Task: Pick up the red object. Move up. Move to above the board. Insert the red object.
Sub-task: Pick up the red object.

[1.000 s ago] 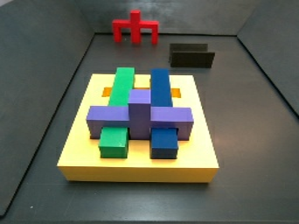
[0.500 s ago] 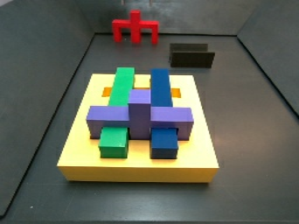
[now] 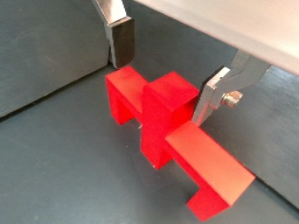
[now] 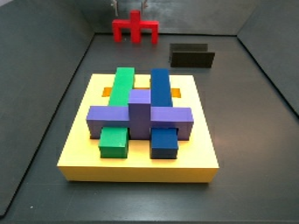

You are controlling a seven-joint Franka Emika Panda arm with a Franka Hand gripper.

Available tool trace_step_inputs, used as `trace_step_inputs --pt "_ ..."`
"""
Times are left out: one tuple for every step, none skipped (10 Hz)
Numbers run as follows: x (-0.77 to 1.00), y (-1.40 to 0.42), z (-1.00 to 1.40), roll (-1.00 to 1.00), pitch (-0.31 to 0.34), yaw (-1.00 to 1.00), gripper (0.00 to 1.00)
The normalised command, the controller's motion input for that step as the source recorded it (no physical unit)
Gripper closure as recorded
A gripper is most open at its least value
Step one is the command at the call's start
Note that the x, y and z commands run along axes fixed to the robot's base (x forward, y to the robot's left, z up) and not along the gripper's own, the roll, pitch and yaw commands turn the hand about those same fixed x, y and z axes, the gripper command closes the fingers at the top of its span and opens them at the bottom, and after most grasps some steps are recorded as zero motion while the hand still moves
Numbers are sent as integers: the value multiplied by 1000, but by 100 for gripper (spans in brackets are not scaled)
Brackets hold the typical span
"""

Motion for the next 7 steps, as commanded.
trace_step_inputs --pt "11 69 -189 -201 -231 -9 0" --pt "29 0 -263 -93 -146 -54 0" --pt "91 0 -223 -74 -84 -160 0" --pt "157 0 -166 -80 -74 -231 0" --pt "206 0 -89 -76 -67 -234 0" --pt "94 0 -23 -80 -30 -431 0" --pt "86 0 0 -69 -27 -320 0"
